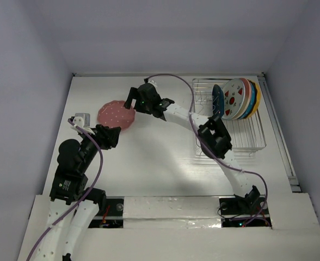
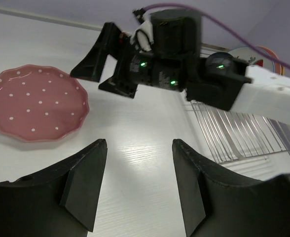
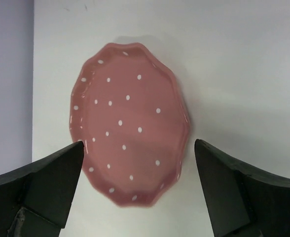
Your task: Unload the plates from the dish rack
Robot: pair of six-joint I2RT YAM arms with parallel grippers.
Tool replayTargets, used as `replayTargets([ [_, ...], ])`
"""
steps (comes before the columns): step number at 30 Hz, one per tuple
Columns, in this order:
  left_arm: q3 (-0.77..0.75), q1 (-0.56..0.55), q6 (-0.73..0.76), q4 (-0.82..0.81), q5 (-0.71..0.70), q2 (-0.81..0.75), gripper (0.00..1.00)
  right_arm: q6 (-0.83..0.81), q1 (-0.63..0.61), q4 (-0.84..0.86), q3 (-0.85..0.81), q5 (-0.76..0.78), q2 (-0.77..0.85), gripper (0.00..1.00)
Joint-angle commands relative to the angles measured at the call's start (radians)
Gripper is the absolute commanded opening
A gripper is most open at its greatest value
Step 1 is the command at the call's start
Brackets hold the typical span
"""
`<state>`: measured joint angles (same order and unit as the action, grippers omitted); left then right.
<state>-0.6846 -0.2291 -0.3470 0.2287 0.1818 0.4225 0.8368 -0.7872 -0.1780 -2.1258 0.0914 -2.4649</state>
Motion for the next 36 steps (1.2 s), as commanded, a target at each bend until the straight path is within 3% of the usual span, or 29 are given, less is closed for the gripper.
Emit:
replayTargets([
  [1,-0.02,-0.006,-0.003,-0.042,0.002,-0.001,0.53,-0.157,-0.01,0.04,0.061,0.086,0.231,0.93],
  [3,-0.02,-0.006,-0.003,-0.04,0.004,-0.002,0.52,-0.256,-0.01,0.04,0.157,0.163,0.37,0.77],
  [4,-0.02,-0.006,-0.003,-0.042,0.005,-0.004,0.45,-0.289,-0.01,0.038,0.203,0.203,0.424,0.58],
  [5,-0.02,-0.006,-0.001,-0.043,0.008,-0.004,0.4,-0.318,0.008,0.038,0.254,0.29,0.482,0.14],
  [6,-0.017,-0.006,-0.001,-0.046,0.013,-0.005,0.35,-0.346,0.019,0.04,0.365,0.319,0.541,0.01],
  [7,-0.015,-0.006,0.0,-0.049,0.018,-0.007,0.24,-0.404,0.034,0.046,0.426,0.346,0.658,0.0],
  [10,-0.013,-0.006,-0.001,-0.049,0.012,-0.013,0.06,-0.476,0.13,0.005,0.635,0.424,0.875,0.0],
  [13,-0.015,-0.006,-0.003,-0.045,-0.007,-0.018,0.01,-0.527,0.268,-0.062,0.772,0.423,1.003,0.0],
  [15,-0.015,-0.006,-0.004,-0.045,-0.005,-0.014,0.01,-0.564,0.311,-0.104,0.796,0.5,1.063,0.14],
  [16,-0.015,-0.006,-0.006,-0.046,-0.001,-0.014,0.04,-0.603,0.34,-0.151,0.791,0.52,1.063,0.32],
  [18,-0.015,-0.006,-0.004,-0.043,0.004,-0.014,0.14,-0.636,0.364,-0.213,0.771,0.556,1.023,0.54],
  [19,-0.016,-0.006,-0.004,-0.045,0.004,-0.014,0.14,-0.648,0.364,-0.213,0.764,0.561,1.008,0.54],
  [20,-0.016,-0.006,-0.003,-0.043,0.002,-0.014,0.2,-0.659,0.385,-0.227,0.75,0.561,0.992,0.64],
  [21,-0.015,-0.006,-0.004,-0.043,0.002,-0.016,0.23,-0.662,0.385,-0.241,0.738,0.559,0.954,0.67],
  [25,-0.015,-0.006,-0.006,-0.045,-0.001,-0.018,0.35,-0.68,0.421,-0.3,0.67,0.547,0.845,0.69],
  [31,-0.015,-0.006,-0.004,-0.045,0.001,-0.019,0.37,-0.703,0.44,-0.344,0.566,0.6,0.697,0.65],
  [36,-0.015,-0.006,-0.007,-0.042,-0.005,-0.027,0.38,-0.729,0.44,-0.38,0.474,0.686,0.614,0.53],
])
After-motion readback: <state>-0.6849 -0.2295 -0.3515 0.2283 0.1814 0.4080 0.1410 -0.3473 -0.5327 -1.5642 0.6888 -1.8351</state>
